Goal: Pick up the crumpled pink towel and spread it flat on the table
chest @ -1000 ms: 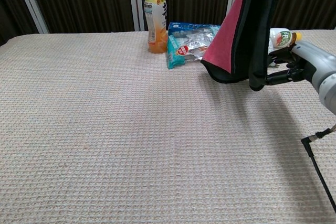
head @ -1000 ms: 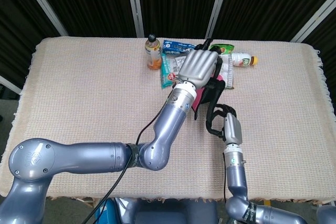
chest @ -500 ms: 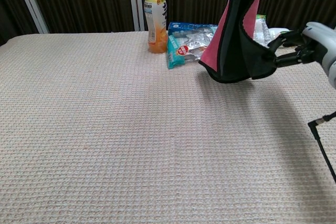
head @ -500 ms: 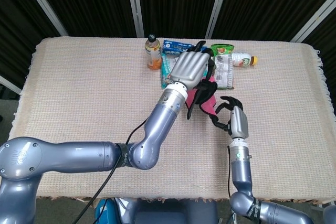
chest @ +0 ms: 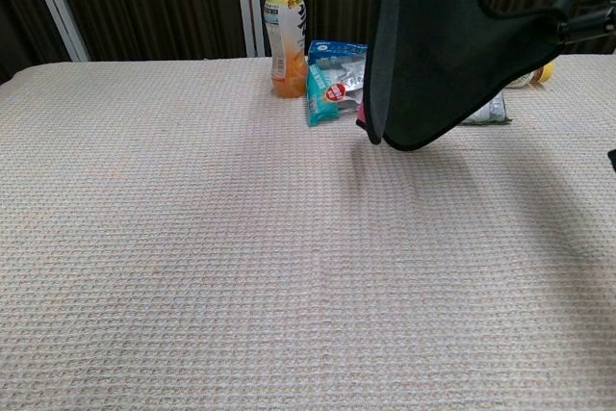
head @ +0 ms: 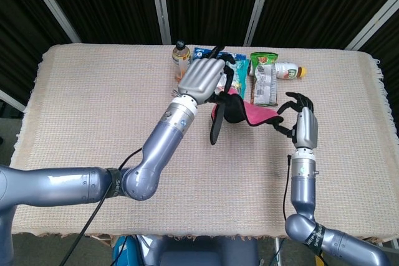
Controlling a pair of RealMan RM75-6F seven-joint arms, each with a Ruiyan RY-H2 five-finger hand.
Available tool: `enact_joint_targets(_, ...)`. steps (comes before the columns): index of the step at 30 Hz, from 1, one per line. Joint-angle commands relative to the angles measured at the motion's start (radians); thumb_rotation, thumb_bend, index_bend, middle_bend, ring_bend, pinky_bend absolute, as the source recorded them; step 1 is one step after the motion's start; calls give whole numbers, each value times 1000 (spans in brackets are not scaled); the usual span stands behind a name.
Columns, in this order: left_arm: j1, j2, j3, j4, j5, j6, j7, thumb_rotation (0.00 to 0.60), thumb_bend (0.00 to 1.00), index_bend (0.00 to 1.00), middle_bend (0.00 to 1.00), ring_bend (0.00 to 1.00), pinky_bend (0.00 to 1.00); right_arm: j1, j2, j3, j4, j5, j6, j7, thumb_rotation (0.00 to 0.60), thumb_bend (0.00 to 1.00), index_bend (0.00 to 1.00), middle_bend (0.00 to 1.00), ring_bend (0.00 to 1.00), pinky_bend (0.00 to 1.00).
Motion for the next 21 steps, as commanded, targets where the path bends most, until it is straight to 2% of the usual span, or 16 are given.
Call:
enact_joint_targets(1, 31, 20, 19, -26, 16, -3, -24, 600, 403, 718, 210, 42, 157, 5, 13, 10, -9, 1, 6, -4, 600, 881, 813, 250, 123, 26)
enact_joint_targets(12, 141, 71, 96, -71, 89, -11, -105, 600, 403, 716, 211, 42, 157, 26, 43, 23, -47, -8, 39, -41, 600, 881, 813, 250, 124, 26)
enact_joint_targets(21, 224, 80, 130, -70, 176, -1, -196, 600, 403, 708, 212, 42, 157, 46, 44, -3, -77, -22, 60, -88, 600, 881, 814, 250, 123, 26)
